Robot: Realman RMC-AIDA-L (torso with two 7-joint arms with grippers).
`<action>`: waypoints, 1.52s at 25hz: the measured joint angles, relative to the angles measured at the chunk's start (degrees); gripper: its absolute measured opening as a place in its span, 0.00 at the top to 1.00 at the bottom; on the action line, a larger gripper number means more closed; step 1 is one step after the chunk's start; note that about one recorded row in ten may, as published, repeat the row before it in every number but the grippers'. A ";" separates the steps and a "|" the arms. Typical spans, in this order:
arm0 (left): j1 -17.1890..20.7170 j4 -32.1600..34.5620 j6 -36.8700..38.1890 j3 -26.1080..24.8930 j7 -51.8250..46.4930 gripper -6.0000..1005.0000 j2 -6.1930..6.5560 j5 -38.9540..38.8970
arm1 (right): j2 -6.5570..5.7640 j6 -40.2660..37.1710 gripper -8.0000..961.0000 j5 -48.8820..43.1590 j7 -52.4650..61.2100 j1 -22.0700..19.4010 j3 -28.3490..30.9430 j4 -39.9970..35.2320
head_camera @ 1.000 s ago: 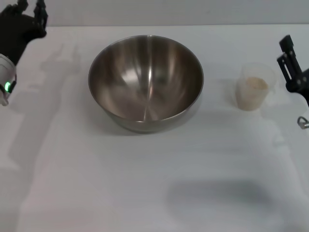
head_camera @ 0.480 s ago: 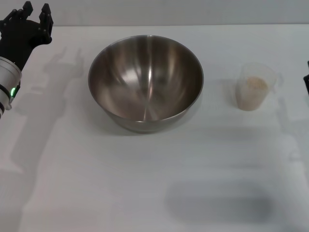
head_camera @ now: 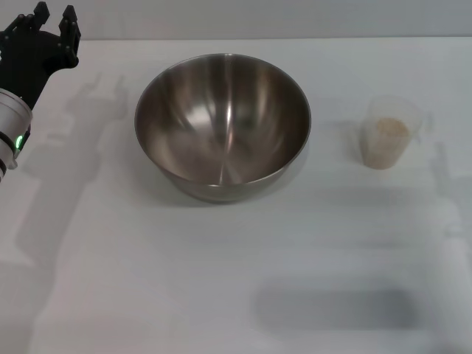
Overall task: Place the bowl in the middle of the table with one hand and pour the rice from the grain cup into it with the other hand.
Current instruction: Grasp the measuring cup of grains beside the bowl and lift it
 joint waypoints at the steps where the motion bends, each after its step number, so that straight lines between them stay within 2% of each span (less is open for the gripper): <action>1: 0.10 -0.09 0.17 -0.02 0.01 0.62 -0.01 0.01 | 0.00 0.53 0.28 0.01 0.00 0.07 0.02 0.05; 17: -0.35 0.11 1.71 -0.60 0.39 0.62 0.02 0.00 | -0.02 9.42 0.28 3.63 0.54 1.46 0.28 -0.03; 30: -0.48 0.01 1.88 -1.02 0.58 0.62 0.07 0.00 | -0.02 13.94 0.28 6.94 0.59 3.67 0.20 -0.03; 38: -0.68 -0.03 1.88 -0.99 4.73 0.62 -0.07 0.00 | -0.02 14.56 0.28 6.98 0.66 3.62 -0.26 0.20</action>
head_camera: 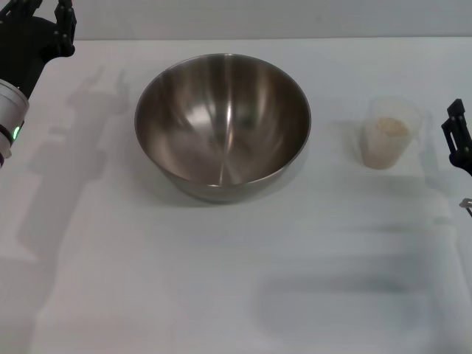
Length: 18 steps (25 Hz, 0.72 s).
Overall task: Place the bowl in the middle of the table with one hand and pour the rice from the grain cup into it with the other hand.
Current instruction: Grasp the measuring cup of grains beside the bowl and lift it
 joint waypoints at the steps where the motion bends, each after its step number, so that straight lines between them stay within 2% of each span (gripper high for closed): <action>1: -0.02 -0.05 0.00 -0.01 -0.11 0.62 -0.01 -0.02 | 0.00 0.15 0.28 0.00 0.01 -0.25 -0.08 0.15; 18: 0.85 -0.17 -0.01 -0.90 -2.16 0.62 -0.13 -0.18 | 0.09 2.98 0.28 0.09 1.79 -2.13 -0.08 0.42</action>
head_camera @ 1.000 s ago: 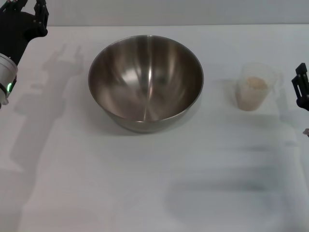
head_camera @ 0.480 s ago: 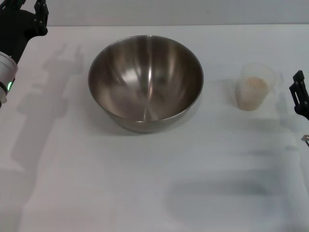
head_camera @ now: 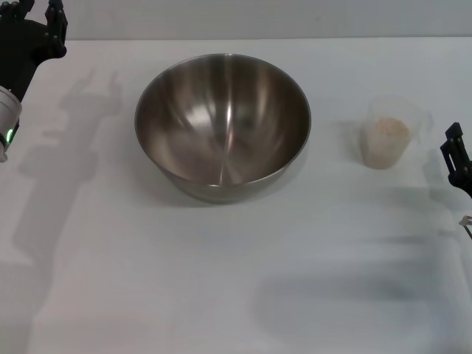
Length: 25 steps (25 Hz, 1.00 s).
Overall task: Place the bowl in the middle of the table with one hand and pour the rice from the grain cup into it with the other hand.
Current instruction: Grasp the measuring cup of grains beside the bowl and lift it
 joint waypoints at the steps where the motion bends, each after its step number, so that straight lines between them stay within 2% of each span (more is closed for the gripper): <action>1: 0.00 0.00 0.00 0.00 -0.01 0.62 0.00 0.03 | -0.03 0.60 0.28 0.00 0.95 0.17 -0.09 -0.38; 25: -0.49 0.03 0.05 0.01 0.54 0.62 0.01 0.10 | -0.15 3.19 0.28 0.00 1.23 1.87 0.45 -1.61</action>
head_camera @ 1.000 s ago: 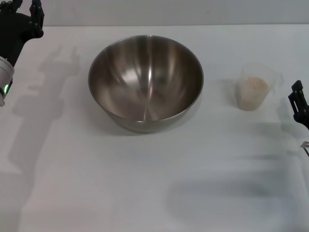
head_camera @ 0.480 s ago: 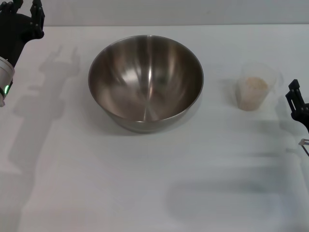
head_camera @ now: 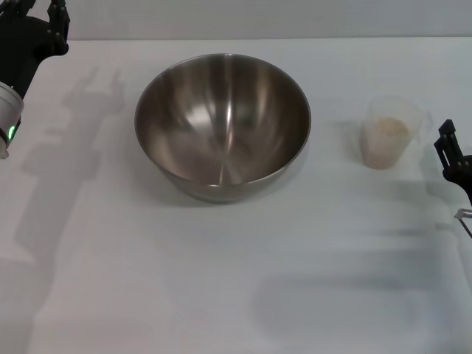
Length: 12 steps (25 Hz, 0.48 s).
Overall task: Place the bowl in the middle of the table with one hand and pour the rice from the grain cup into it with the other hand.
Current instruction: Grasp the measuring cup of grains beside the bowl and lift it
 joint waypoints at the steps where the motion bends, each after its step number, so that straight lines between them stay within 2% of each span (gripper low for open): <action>1: -0.10 0.00 0.02 0.01 0.03 0.62 0.00 0.00 | -0.01 0.14 0.28 0.00 0.01 0.01 0.00 -0.05; 12: -0.37 0.00 0.16 0.05 0.13 0.62 0.00 0.00 | -0.04 2.01 0.28 -0.01 0.11 0.70 -0.02 -0.48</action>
